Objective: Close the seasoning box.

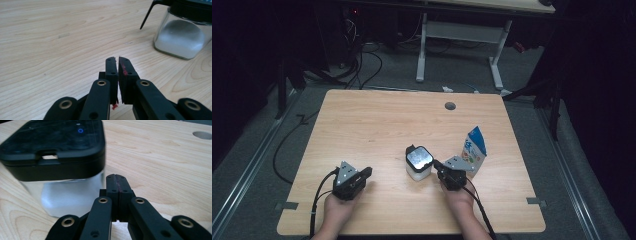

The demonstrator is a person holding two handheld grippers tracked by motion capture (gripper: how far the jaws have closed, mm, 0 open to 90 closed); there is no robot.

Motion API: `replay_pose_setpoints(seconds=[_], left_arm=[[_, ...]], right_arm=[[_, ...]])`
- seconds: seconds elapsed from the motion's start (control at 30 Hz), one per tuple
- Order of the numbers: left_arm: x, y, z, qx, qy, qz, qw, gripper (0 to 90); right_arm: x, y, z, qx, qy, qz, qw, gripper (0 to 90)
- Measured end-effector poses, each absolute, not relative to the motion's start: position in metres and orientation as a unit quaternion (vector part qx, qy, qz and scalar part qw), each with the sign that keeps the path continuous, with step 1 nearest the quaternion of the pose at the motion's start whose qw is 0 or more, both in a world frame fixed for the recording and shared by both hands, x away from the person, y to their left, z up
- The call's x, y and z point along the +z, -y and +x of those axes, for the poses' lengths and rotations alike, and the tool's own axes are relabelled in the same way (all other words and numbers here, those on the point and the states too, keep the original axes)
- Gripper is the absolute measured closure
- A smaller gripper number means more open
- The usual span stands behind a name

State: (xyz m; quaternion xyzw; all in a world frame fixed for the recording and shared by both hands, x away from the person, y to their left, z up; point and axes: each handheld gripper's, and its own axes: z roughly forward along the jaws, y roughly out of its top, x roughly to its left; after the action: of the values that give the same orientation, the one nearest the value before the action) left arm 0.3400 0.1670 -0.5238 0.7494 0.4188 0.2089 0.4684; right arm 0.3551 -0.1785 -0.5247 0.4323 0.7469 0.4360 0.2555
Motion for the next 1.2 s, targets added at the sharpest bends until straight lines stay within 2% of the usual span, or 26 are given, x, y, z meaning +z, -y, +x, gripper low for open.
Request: replay_pose_setpoints(seconds=[0.8, 1.2], left_arm=[[-0.523, -0.174, 0.339, 0.208, -0.425, 0.738, 0.482, 84.0], [-0.522, -0.174, 0.339, 0.209, -0.424, 0.739, 0.481, 83.3]], right_arm=[[-0.527, 0.156, 0.321, 0.44, -0.77, 0.401, 0.231, 90.0], [-0.522, 0.163, 0.318, 0.445, -0.763, 0.4, 0.244, 89.9]])
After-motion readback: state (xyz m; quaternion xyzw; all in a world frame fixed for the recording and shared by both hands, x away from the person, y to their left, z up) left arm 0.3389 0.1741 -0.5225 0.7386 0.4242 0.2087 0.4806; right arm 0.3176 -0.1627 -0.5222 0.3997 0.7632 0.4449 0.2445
